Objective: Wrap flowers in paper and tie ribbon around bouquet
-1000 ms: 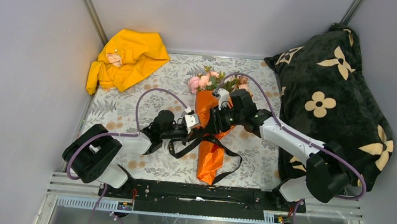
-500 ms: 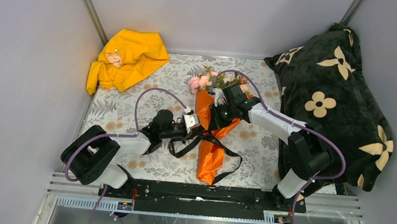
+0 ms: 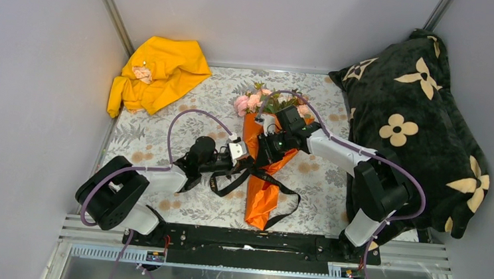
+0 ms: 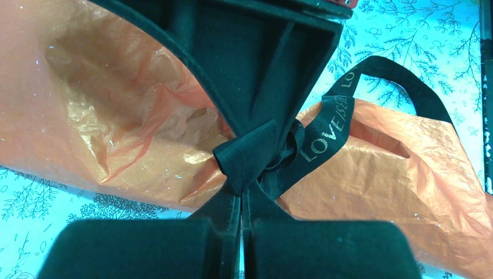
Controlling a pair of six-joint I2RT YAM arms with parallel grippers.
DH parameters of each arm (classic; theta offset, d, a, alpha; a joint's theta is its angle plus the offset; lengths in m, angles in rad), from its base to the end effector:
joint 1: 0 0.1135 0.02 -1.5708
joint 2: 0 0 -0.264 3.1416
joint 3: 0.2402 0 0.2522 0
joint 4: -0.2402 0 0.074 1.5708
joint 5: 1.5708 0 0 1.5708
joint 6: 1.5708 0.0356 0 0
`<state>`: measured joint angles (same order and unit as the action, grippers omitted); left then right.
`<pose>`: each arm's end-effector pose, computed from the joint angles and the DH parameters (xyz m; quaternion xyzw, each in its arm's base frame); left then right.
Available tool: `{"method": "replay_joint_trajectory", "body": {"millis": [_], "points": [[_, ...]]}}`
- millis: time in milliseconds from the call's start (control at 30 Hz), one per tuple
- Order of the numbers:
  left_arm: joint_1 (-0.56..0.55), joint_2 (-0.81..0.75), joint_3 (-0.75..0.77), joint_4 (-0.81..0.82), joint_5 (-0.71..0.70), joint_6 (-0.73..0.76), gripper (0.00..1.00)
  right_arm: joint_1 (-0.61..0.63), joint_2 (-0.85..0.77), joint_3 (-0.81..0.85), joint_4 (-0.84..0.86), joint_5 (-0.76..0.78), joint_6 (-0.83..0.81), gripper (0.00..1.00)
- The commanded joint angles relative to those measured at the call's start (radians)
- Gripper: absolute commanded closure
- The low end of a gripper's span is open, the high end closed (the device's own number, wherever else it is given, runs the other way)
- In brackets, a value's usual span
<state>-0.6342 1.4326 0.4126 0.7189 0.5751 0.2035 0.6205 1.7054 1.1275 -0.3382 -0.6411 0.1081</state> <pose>0.1997 -0.1709 0.1668 0.4677 0.6370 -0.3446 0.5068 0.2771 0.2242 0.2102 -0.3257 0.8437 0.3875 0.1788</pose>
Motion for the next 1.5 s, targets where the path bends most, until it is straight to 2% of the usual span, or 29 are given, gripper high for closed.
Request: {"method": "replay_joint_trajectory", "body": {"millis": [0, 167, 300, 500, 667, 967, 1133, 1200, 1333, 1467], "points": [[-0.002, -0.005, -0.001, 0.064, -0.016, 0.021, 1.0, -0.003, 0.02, -0.01, 0.047, 0.015, -0.007, 0.86], [-0.001, -0.001, 0.002, 0.06, -0.021, 0.022, 1.0, -0.003, -0.002, -0.022, 0.05, 0.117, -0.021, 0.9], [-0.001, -0.001, 0.002, 0.06, -0.02, 0.022, 1.0, -0.003, -0.015, -0.018, 0.032, 0.158, -0.037, 0.9], [-0.001, 0.003, 0.007, 0.06, -0.021, 0.025, 1.0, -0.003, 0.014, -0.017, 0.024, 0.044, -0.063, 0.85], [-0.002, 0.005, 0.008, 0.059, -0.026, 0.024, 1.0, -0.002, 0.0, -0.042, 0.078, -0.086, -0.055, 0.74], [-0.001, 0.005, 0.015, 0.041, -0.05, -0.038, 1.0, -0.003, 0.005, -0.091, 0.195, -0.072, 0.003, 0.71], [-0.001, 0.005, 0.024, 0.043, -0.091, -0.128, 1.0, 0.01, -0.006, -0.136, 0.246, -0.047, 0.019, 0.63], [-0.001, 0.005, 0.026, 0.04, -0.094, -0.156, 1.0, 0.016, -0.005, -0.155, 0.264, -0.035, 0.024, 0.63], [-0.001, 0.003, 0.027, 0.049, -0.103, -0.19, 1.0, 0.028, -0.002, -0.179, 0.289, 0.005, 0.035, 0.68], [-0.001, 0.0, 0.031, 0.048, -0.126, -0.196, 1.0, 0.029, -0.017, -0.186, 0.286, 0.035, 0.031, 0.9]]}}
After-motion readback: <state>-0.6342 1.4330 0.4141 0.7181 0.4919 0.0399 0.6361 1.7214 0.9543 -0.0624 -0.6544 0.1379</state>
